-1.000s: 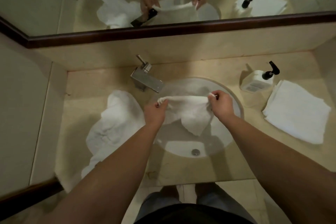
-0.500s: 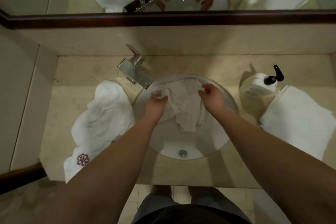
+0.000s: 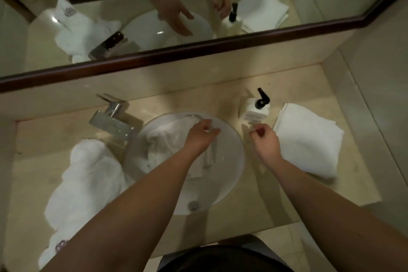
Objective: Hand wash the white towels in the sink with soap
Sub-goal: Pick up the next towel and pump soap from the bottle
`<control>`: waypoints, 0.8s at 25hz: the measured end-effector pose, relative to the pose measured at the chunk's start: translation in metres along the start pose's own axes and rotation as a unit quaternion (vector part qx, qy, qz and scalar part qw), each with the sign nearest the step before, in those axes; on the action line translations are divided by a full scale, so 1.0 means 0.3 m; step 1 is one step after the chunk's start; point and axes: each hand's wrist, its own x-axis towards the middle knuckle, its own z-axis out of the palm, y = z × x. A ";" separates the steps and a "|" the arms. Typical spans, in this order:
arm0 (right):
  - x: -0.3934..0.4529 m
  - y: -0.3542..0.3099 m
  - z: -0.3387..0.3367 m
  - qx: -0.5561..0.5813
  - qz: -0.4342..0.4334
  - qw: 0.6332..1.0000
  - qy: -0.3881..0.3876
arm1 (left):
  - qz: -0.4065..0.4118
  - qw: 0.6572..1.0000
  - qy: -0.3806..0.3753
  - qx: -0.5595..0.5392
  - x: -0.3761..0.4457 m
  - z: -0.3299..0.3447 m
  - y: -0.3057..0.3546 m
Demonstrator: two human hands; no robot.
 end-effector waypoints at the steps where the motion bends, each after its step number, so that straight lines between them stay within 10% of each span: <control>1: 0.019 0.010 -0.036 0.014 0.005 1.000 0.015 | 0.012 1.000 -0.012 0.003 0.018 0.033 0.036; 20: 0.242 0.001 -0.152 -0.055 -0.124 0.977 -0.166 | 0.103 0.989 -0.105 0.014 0.201 0.166 0.157</control>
